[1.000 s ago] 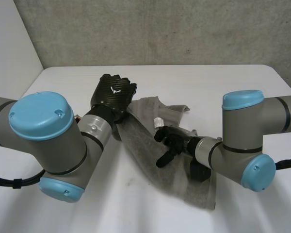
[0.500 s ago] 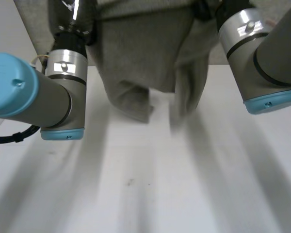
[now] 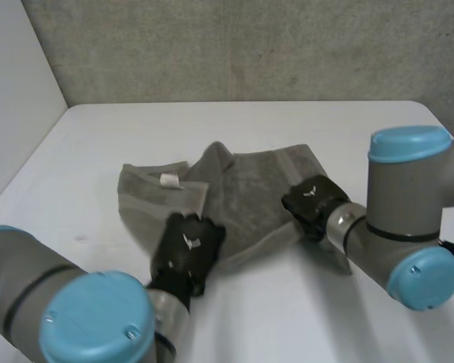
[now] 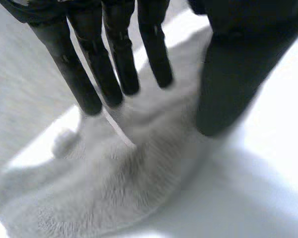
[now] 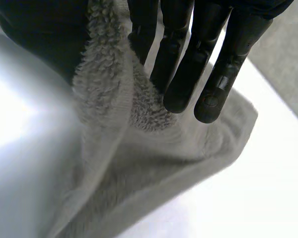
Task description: Fold the towel.
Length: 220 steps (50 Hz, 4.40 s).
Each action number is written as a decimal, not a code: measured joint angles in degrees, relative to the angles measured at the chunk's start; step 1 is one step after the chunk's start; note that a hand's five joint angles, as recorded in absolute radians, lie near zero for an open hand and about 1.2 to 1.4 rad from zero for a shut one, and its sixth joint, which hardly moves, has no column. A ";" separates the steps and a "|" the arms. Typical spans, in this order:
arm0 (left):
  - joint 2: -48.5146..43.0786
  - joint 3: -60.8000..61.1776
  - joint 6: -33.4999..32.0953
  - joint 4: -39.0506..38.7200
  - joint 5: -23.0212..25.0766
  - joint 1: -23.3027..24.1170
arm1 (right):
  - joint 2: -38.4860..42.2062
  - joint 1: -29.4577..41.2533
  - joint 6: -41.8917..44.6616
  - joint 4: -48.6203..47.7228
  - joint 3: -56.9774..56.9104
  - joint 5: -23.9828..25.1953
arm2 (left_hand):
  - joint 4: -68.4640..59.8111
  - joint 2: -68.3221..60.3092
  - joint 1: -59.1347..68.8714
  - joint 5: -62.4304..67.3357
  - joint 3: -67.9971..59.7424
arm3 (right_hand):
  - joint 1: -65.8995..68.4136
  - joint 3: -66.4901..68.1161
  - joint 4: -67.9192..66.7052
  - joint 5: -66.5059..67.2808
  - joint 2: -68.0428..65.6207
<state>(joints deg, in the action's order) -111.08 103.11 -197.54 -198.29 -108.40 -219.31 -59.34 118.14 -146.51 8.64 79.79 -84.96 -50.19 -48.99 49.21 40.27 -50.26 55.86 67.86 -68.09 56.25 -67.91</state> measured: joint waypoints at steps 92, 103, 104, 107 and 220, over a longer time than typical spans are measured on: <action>-29.92 -37.63 -26.00 11.76 44.47 -25.65 | -5.00 -8.32 0.17 -15.93 18.29 3.22 | 0.76 -0.88 0.18 -1.04 0.88 | 0.00 0.00 0.00 0.45 0.00; -26.67 -36.21 -33.48 11.64 39.38 -26.10 | -5.18 -8.36 0.14 -15.89 18.18 3.11 | -12.87 -14.29 13.21 12.51 -12.85 | 0.00 0.00 0.00 0.47 0.00; -25.33 -35.97 -33.84 11.56 38.40 -26.26 | -5.27 -8.37 0.13 -15.88 18.13 3.08 | -14.31 -15.67 14.46 13.86 -14.23 | 0.00 0.00 0.00 0.47 0.00; -23.27 -35.61 -33.63 11.45 37.28 -26.46 | -5.42 -8.38 0.10 -15.86 18.06 3.06 | -17.21 -18.41 16.61 16.42 -17.09 | 0.00 0.00 0.00 0.48 0.00; -3.34 -0.84 8.52 3.25 4.16 -30.38 | 5.03 -5.96 15.97 -1.81 -0.73 5.62 | 22.46 21.96 -22.39 -22.71 23.26 | 0.00 0.30 -0.39 0.54 -0.27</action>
<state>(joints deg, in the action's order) -114.42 102.26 -189.02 -195.04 -104.24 -249.68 -54.30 112.19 -130.54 6.83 79.06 -79.33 -27.73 -27.03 26.83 17.56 -27.00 55.86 68.15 -68.48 56.79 -68.18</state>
